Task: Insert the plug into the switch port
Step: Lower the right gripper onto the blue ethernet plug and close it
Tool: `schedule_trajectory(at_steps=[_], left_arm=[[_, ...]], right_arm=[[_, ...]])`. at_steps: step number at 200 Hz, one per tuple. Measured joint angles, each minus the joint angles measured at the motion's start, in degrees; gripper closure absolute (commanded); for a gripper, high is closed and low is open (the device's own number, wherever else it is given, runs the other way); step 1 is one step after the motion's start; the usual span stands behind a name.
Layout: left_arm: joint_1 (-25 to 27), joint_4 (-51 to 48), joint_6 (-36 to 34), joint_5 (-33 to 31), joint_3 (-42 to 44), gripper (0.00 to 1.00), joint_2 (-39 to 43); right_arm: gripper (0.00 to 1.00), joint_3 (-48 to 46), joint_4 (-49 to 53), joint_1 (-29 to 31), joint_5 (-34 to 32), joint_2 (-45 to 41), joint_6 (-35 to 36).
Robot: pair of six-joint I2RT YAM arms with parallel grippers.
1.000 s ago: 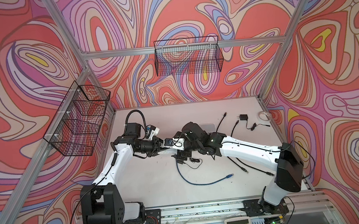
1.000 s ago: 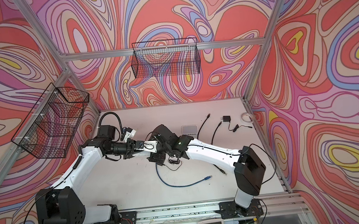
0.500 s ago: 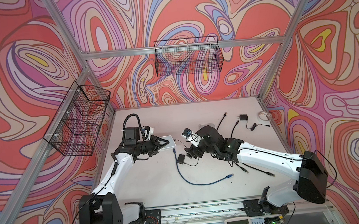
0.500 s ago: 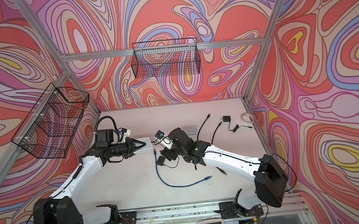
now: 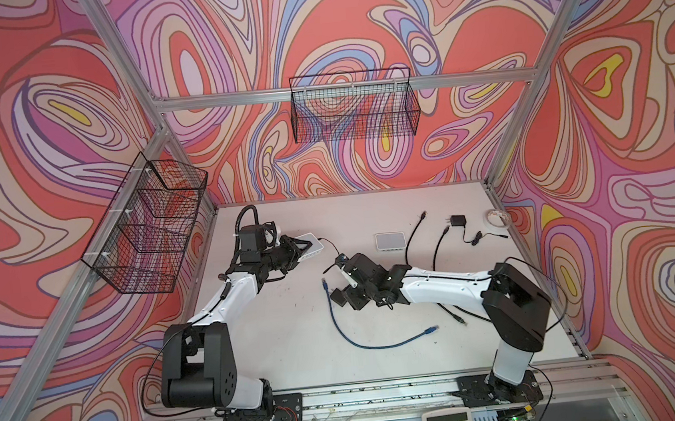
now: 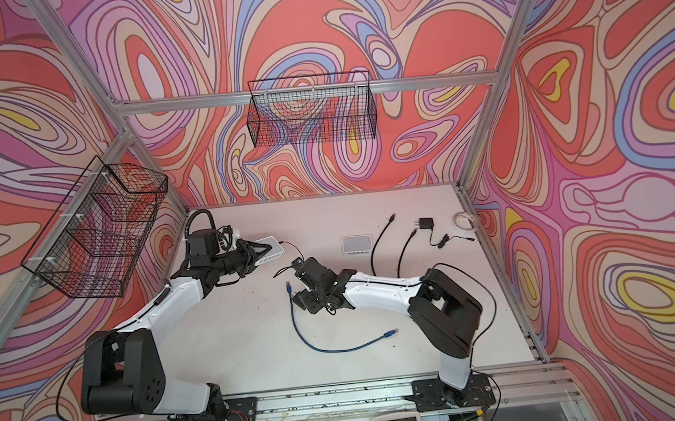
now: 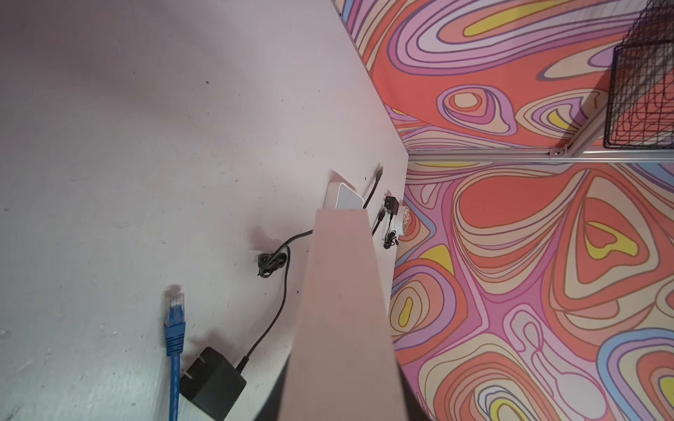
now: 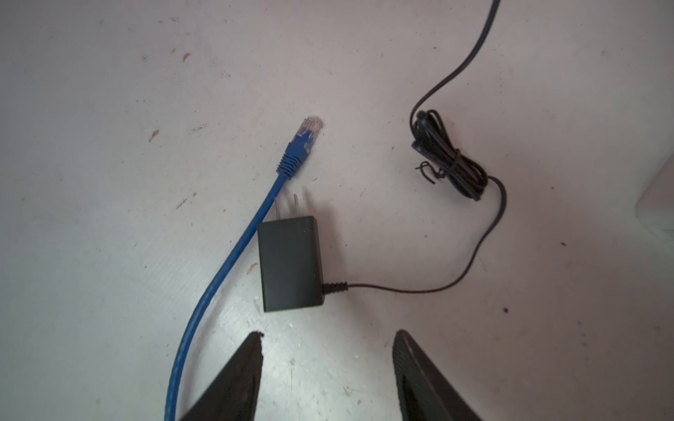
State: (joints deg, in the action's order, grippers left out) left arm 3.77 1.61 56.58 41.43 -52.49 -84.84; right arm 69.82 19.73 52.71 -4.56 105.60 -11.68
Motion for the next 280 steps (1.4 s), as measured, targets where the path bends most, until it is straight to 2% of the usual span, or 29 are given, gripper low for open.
schedule_trajectory(at_steps=[40,97,137,186,237,280], left_arm=[[0.00,1.99,0.11,-2.51,-2.51,1.00,-3.39],[-0.70,2.05,-1.51,-6.25,-3.08,1.00,-3.52],[-2.60,1.90,-1.97,-8.83,-3.08,1.00,-3.52],[-3.06,0.13,-3.10,-10.97,-3.17,1.00,-3.41],[-3.06,-1.03,-3.45,-11.17,-3.26,1.00,-2.49],[-3.06,-1.97,-3.48,-11.50,-3.26,1.00,-0.48]], right_arm=[[0.43,5.99,1.84,0.52,-0.33,4.68,-1.44],[0.49,14.95,2.78,0.70,-0.26,11.47,-1.46],[0.50,19.85,4.55,1.11,1.05,15.32,-1.75],[0.50,20.15,5.53,1.38,2.49,16.22,-3.28],[0.50,14.75,3.48,1.38,4.15,15.87,-4.94],[0.48,14.36,3.52,1.38,5.03,14.99,-5.99]])
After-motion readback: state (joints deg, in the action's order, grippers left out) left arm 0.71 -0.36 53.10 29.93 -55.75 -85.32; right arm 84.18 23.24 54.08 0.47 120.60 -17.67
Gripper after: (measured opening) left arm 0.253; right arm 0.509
